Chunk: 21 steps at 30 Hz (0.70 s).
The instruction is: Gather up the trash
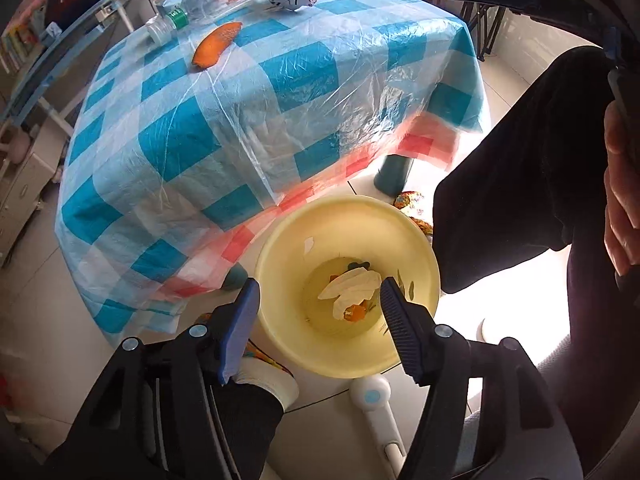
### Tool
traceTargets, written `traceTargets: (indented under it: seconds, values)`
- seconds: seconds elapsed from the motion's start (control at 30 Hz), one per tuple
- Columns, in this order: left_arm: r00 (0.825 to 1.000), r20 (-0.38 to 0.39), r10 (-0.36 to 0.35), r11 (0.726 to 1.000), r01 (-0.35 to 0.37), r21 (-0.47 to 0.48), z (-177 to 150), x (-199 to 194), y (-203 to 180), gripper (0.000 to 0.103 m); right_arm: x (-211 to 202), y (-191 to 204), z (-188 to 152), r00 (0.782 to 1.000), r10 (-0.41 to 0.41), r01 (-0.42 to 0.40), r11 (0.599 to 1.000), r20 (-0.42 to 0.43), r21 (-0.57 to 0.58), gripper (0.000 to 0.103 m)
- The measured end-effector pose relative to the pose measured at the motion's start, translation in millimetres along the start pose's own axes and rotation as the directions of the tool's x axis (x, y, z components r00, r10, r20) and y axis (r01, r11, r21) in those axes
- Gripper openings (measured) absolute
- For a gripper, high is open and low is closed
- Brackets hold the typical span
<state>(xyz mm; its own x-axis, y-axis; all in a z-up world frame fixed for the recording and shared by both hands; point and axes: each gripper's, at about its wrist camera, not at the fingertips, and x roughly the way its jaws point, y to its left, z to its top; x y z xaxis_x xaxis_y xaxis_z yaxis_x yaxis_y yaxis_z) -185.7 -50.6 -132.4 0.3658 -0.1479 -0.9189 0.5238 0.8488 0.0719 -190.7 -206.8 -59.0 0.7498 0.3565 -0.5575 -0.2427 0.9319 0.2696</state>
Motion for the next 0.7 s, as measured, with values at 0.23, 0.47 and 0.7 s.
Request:
traceTargets:
  seconds: [0.23, 0.47, 0.7]
  values:
    - [0.956, 0.196, 0.220, 0.947, -0.161, -0.277, 16.9, -32.3, 49.4, 0.077, -4.6, -4.3, 2.7, 0.998, -0.030, 0.029, 0.999, 0.048, 0.016, 0.086]
    - [0.884, 0.265, 0.385, 0.870, -0.251, -0.424, 18.5, -52.7, 75.2, 0.082, -1.5, 1.6, 1.1, 0.999, -0.038, 0.039, 0.999, 0.038, -0.019, 0.086]
    - [0.868, 0.288, 0.405, 0.853, -0.246, -0.460, 14.9, -60.1, 80.0, 0.083, -1.3, 7.0, -0.9, 0.998, -0.044, 0.045, 0.998, 0.037, -0.042, 0.087]
